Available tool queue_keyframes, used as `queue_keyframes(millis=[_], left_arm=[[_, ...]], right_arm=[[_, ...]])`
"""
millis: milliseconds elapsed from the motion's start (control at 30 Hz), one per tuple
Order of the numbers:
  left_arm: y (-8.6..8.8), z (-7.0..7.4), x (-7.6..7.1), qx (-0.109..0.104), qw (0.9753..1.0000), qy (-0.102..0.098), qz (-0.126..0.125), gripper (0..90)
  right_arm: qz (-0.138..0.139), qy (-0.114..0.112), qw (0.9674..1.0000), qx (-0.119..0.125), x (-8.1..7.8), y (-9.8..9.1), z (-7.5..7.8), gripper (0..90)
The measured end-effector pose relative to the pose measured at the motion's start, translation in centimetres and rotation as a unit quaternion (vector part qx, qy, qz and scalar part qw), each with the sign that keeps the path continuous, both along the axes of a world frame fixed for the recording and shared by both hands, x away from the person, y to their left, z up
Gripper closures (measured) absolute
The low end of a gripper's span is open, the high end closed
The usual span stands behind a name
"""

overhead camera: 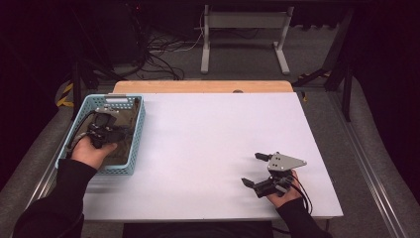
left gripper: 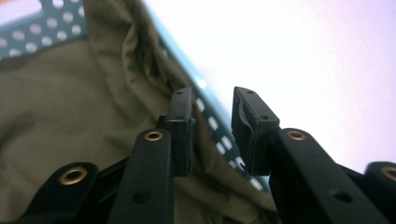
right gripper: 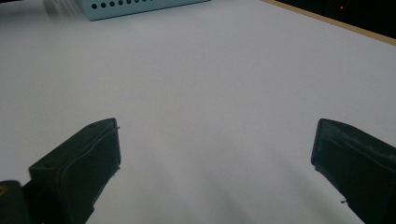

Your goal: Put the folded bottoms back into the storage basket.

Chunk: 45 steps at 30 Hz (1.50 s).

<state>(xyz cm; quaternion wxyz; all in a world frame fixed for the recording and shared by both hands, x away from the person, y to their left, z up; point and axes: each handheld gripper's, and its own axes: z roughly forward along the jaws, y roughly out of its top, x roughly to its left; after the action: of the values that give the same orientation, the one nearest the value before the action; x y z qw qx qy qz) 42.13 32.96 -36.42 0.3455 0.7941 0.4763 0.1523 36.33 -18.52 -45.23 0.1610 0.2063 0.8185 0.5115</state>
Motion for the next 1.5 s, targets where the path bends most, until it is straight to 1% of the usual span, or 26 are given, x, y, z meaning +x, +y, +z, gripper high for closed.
queue_keyframes(millis=[67, 200, 300, 400, 433, 567, 733, 800, 867, 933, 967, 1033, 1100, 1167, 1233, 1267, 1367, 1400, 1433, 1467, 1500], left_arm=[[-0.2, 0.2, -0.2, -0.009, 0.9999, -0.011, -0.005, 64.6], [-0.7, 0.4, -0.6, -0.027, 0.9992, -0.025, -0.018, 62.3], [-1.0, 0.6, -0.9, -0.036, 0.9982, -0.039, -0.026, 59.8], [-1.3, 0.9, -1.3, -0.050, 0.9971, -0.048, -0.032, 57.6], [-1.4, 1.0, -1.4, -0.051, 0.9967, -0.054, -0.034, 57.3], [-2.1, 1.5, -1.9, -0.058, 0.9951, -0.067, -0.045, 55.6], [-2.9, 1.8, -2.4, -0.066, 0.9935, -0.074, -0.056, 50.6], [-3.1, 1.8, -2.5, -0.068, 0.9925, -0.080, -0.062, 49.3], [-3.3, 1.8, -2.7, -0.069, 0.9911, -0.091, -0.069, 46.7], [-3.6, 1.7, -2.9, -0.076, 0.9893, -0.099, -0.075, 42.9], [-3.8, 1.6, -3.0, -0.084, 0.9884, -0.100, -0.077, 41.7], [-4.1, 1.4, -3.2, -0.099, 0.9856, -0.106, -0.087, 38.4], [-4.5, 1.0, -3.3, -0.108, 0.9830, -0.115, -0.094, 33.8], [-4.9, 0.6, -3.4, -0.123, 0.9804, -0.117, -0.100, 28.8], [-5.5, 0.0, -3.6, -0.134, 0.9781, -0.118, -0.107, 26.0], [-5.8, -0.2, -3.7, -0.136, 0.9770, -0.120, -0.112, 24.2], [-6.7, -1.1, -4.0, -0.135, 0.9749, -0.126, -0.124, 19.4], [-7.0, -1.3, -4.1, -0.137, 0.9739, -0.128, -0.128, 17.7], [-7.2, -1.5, -4.2, -0.135, 0.9738, -0.130, -0.128, 16.4], [-7.3, -1.8, -4.3, -0.136, 0.9729, -0.135, -0.129, 15.3], [-7.5, -2.0, -4.4, -0.147, 0.9716, -0.133, -0.130, 14.2]], right_arm=[[0.000, -0.001, 1.0000, 0.001, 0.0, 0.0, 0.0, 1.9], [0.001, -0.002, 1.0000, 0.002, 0.0, 0.0, 0.0, 1.9], [0.001, -0.002, 1.0000, 0.003, 0.0, 0.0, 0.0, 1.9], [0.002, -0.002, 1.0000, 0.003, -0.1, 0.0, 0.0, 1.9], [0.002, -0.002, 1.0000, 0.004, -0.1, 0.0, 0.1, 1.9], [0.002, -0.002, 1.0000, 0.004, -0.1, 0.0, 0.1, 1.9], [0.003, -0.002, 1.0000, 0.004, -0.1, 0.0, 0.1, 1.9], [0.003, -0.003, 1.0000, 0.005, -0.1, 0.0, 0.1, 1.9], [0.003, -0.003, 1.0000, 0.005, -0.1, 0.0, 0.1, 1.9], [0.004, -0.003, 1.0000, 0.006, -0.1, 0.0, 0.1, 1.9], [0.004, -0.003, 1.0000, 0.006, -0.1, 0.0, 0.1, 1.9], [0.004, -0.003, 1.0000, 0.006, -0.1, 0.0, 0.1, 1.9], [0.004, -0.003, 1.0000, 0.006, -0.1, 0.0, 0.1, 1.9], [0.004, -0.003, 1.0000, 0.006, -0.1, 0.0, 0.1, 1.9], [0.004, -0.003, 1.0000, 0.007, -0.1, 0.0, 0.1, 1.8], [0.004, -0.003, 1.0000, 0.007, -0.1, 0.0, 0.1, 1.8], [0.005, -0.003, 1.0000, 0.008, -0.1, 0.0, 0.1, 1.8], [0.005, -0.003, 0.9999, 0.008, -0.1, -0.1, 0.1, 1.8], [0.006, -0.004, 0.9999, 0.009, -0.1, -0.1, 0.1, 1.8], [0.006, -0.004, 0.9999, 0.008, -0.1, -0.1, 0.1, 1.8], [0.006, -0.004, 0.9999, 0.009, -0.1, -0.1, 0.1, 1.8]])
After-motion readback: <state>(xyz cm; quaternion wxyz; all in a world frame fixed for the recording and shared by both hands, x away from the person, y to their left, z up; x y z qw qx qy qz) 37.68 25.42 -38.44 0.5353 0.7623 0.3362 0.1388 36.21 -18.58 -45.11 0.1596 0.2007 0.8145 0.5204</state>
